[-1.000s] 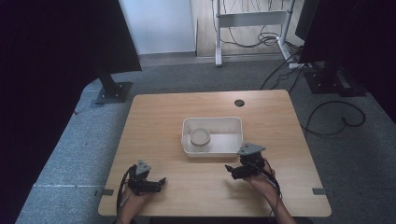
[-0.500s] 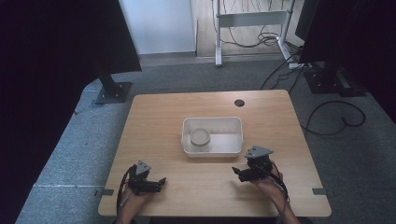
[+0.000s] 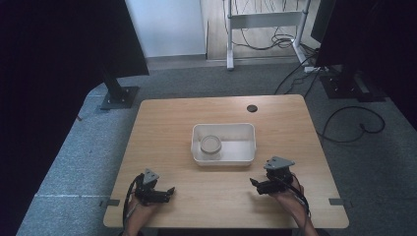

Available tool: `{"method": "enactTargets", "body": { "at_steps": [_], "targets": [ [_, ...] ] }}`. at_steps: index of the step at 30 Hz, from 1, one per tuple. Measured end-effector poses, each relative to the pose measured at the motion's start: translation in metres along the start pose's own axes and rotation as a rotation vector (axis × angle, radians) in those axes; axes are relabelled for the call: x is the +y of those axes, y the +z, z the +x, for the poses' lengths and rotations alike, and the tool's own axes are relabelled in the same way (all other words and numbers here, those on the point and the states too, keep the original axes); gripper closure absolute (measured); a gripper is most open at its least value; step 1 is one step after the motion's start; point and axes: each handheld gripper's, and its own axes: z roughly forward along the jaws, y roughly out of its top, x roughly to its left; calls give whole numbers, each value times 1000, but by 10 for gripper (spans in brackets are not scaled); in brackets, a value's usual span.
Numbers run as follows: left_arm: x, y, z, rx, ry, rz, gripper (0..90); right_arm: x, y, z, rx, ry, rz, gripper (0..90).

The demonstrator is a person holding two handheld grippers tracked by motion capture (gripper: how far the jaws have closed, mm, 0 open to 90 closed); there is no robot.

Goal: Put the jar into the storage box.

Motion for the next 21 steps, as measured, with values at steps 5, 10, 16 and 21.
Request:
{"method": "enactTargets", "body": {
  "at_steps": [5,10,16,21],
  "targets": [
    [0,0,0,0,0,0,21,-5,-4,-3,-7,11,0,40],
    [0,0,0,0,0,0,22,-11,-9,-5,-14,21,2,40],
    [0,0,0,0,0,0,22,-18,-14,-8,-27,34,4,40],
    [0,0,0,0,0,0,21,-25,-18,-10,-34,48,9,40]
  ]
}}
